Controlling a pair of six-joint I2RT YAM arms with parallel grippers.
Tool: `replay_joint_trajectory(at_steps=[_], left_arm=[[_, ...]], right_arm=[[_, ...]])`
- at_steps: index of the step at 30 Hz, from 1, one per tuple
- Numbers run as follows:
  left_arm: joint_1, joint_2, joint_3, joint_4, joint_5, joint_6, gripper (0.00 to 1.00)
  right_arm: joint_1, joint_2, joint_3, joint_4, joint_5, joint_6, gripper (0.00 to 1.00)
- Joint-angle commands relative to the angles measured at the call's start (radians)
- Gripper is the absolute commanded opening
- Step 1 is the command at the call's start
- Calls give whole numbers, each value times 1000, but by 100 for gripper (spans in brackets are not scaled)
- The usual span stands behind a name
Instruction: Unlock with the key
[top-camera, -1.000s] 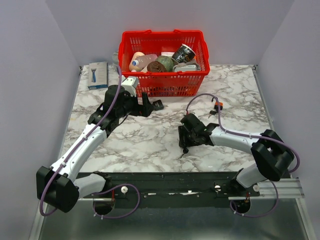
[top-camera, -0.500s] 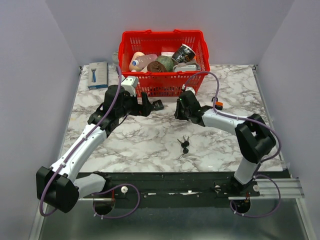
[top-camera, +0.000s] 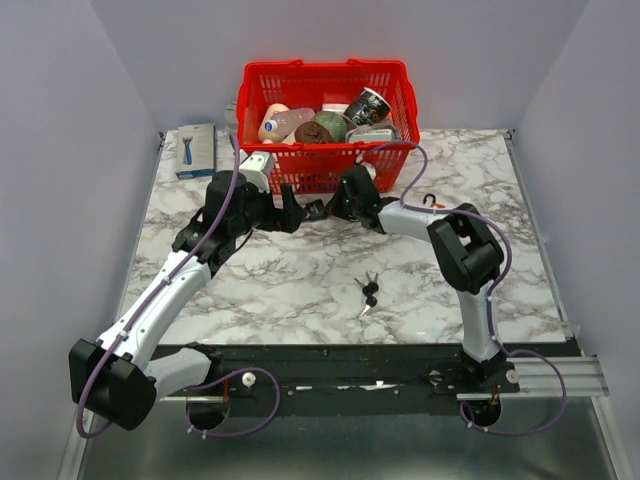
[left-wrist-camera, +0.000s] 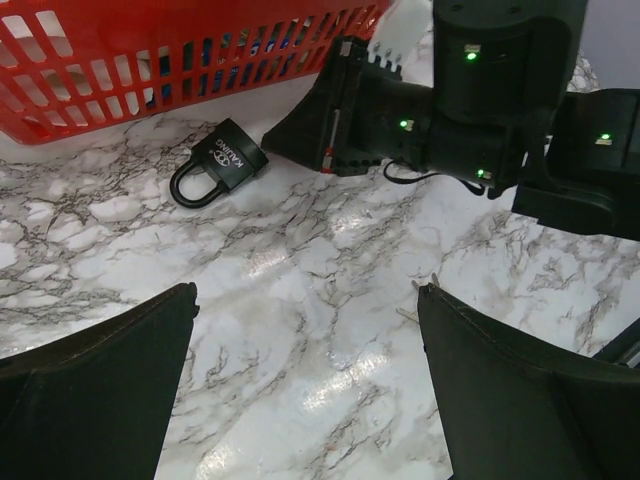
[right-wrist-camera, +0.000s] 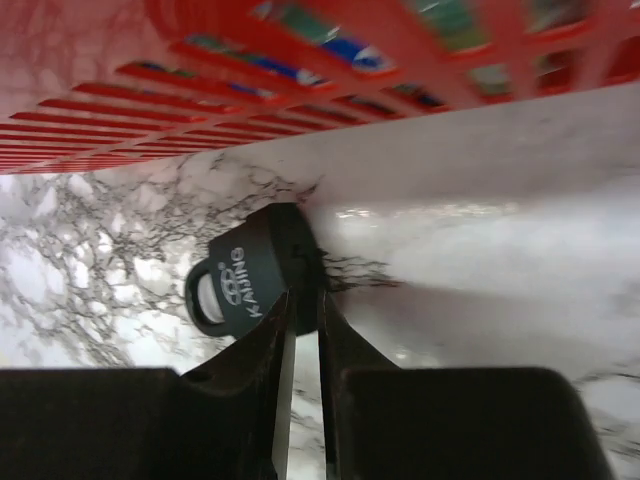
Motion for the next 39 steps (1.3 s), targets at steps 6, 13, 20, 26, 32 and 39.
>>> replay_joint_trajectory(at_steps=[6,13,20,26,32,39], left_arm=[[-4,-31,6,13,-25,13,99],[-4,-34,8,12,-28,14,99],[-4,-30,6,12,-36,18,99],[-4,-30,5,12,-39,19,99],[-4,-28,5,12,-42,19,99],[-4,-19,3,12,-44,19,99]], right_arm=[[71,142,181,-75,-92,74,21],[149,145,156,-64,-120,39,21],[162,99,107,-21,-126,36,21],[162,-97,-15,-18,23,-24,34],[126,-249,-127,-27,162,-42,58],[102,-324,-218,-52,184,-116,77]])
